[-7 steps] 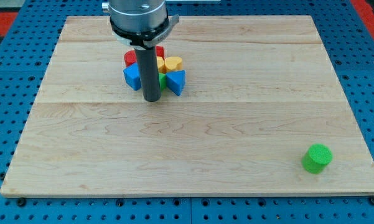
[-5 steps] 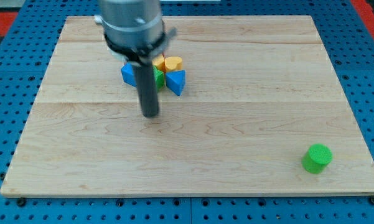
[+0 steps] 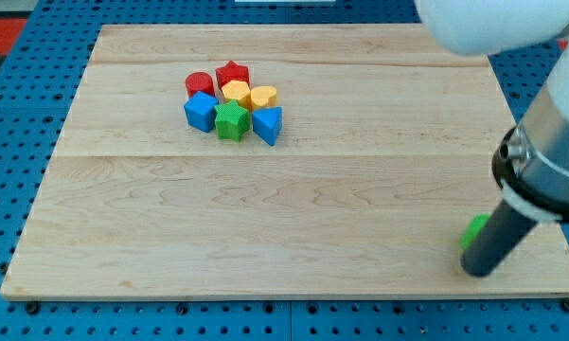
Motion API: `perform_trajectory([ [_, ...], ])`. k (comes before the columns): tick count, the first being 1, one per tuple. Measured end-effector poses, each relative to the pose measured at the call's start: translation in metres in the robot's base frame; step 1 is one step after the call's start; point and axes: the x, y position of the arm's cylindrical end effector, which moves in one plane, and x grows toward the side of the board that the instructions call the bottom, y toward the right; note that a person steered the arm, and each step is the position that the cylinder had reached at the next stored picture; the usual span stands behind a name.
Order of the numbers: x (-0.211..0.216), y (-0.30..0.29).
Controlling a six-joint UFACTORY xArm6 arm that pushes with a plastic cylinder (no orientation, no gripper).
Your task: Push the green circle into the group of blocks
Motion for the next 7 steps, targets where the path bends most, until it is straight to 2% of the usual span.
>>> perform_trajectory([
  [1,-0.050,0.000],
  [2,-0.015,0.016],
  [3,-0.031,0.044],
  [4,-0.087,0.040],
  [6,-0.174,-0.002],
  [7,-0.226,-0.076],
])
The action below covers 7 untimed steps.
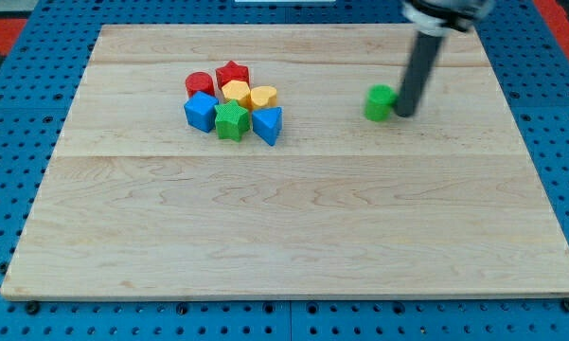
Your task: Push the green circle into the group of blocks
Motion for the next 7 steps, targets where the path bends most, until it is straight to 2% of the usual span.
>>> perform_trajectory([
  [1,-0.024,-0.073],
  [2,-0.046,-0.042],
  [3,-0.070,-0.058],
  [4,-0.044,-0.103],
  [5,-0.042,-0.145],
  [7,-0.062,-0.104],
])
